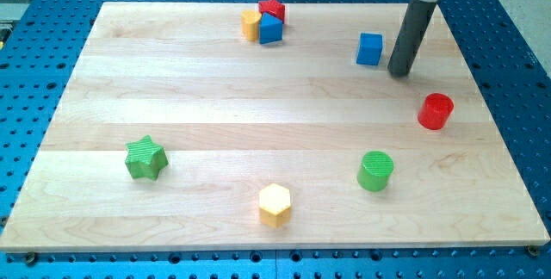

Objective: Push the cube into the triangle

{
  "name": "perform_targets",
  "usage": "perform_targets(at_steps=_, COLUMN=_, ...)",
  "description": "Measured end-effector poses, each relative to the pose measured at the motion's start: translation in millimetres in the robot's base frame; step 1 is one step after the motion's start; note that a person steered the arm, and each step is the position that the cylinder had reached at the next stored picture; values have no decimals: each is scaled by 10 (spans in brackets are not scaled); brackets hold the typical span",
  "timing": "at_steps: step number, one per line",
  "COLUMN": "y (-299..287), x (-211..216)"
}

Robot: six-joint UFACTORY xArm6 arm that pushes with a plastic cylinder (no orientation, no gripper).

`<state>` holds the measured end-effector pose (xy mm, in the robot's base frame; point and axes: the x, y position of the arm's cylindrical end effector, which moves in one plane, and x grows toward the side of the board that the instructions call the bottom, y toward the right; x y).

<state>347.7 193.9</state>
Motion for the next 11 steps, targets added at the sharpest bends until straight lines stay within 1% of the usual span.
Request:
perform_targets(at_steps=1, y=-59, x=-82)
perform_targets(at_steps=2, y=-251, x=-192)
perform_targets(at_steps=3, y=-1057, x=-389)
perform_targets(at_steps=4, y=-511, x=-406)
perform_targets(at_steps=5, y=-556, x=-544)
perform_targets(at_steps=6, y=-1013, x=-643)
perform_targets(at_steps=7, y=-1484, x=-595)
perform_targets(at_steps=9, y=-1568, x=-534)
perform_targets(at_steps=11, y=-1515, x=-533)
